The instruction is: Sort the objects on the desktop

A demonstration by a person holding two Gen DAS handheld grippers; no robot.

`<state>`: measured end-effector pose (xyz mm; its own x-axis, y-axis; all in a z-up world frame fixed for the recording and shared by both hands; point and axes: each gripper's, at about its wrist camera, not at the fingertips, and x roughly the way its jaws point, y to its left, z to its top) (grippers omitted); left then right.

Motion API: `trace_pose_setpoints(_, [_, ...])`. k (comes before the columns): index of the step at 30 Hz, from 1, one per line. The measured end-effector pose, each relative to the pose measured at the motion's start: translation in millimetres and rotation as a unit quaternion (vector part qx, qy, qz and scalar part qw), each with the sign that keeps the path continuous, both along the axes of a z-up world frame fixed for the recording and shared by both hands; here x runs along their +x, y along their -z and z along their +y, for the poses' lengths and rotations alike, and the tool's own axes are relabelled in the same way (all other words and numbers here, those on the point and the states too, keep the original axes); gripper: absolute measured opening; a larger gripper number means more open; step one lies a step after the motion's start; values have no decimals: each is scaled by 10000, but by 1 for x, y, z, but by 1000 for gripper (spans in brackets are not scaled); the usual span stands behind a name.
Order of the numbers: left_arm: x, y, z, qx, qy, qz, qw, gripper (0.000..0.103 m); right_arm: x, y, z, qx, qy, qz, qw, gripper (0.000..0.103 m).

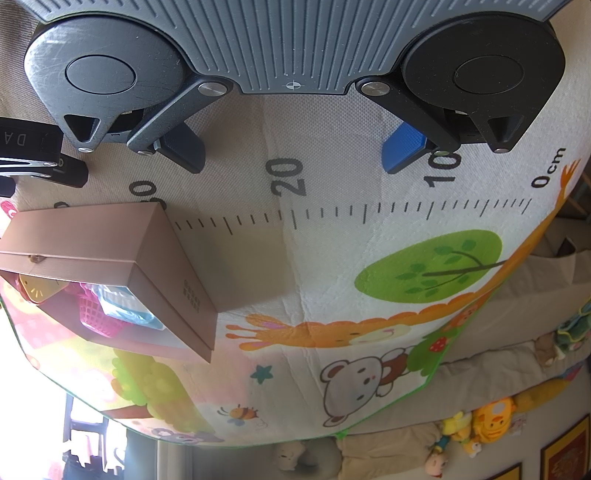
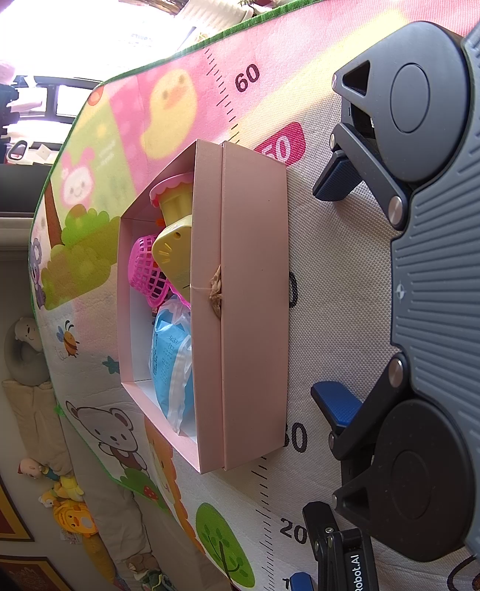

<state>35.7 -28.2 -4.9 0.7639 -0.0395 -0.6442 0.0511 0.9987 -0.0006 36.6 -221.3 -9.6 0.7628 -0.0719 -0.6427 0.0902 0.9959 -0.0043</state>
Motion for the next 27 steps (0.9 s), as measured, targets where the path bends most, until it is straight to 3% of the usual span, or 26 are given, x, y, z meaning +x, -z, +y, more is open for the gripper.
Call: trace_pose_setpoints(27, [1, -1, -1, 37, -1, 15, 10000, 103, 0, 0, 0, 2, -1, 0, 10000, 103])
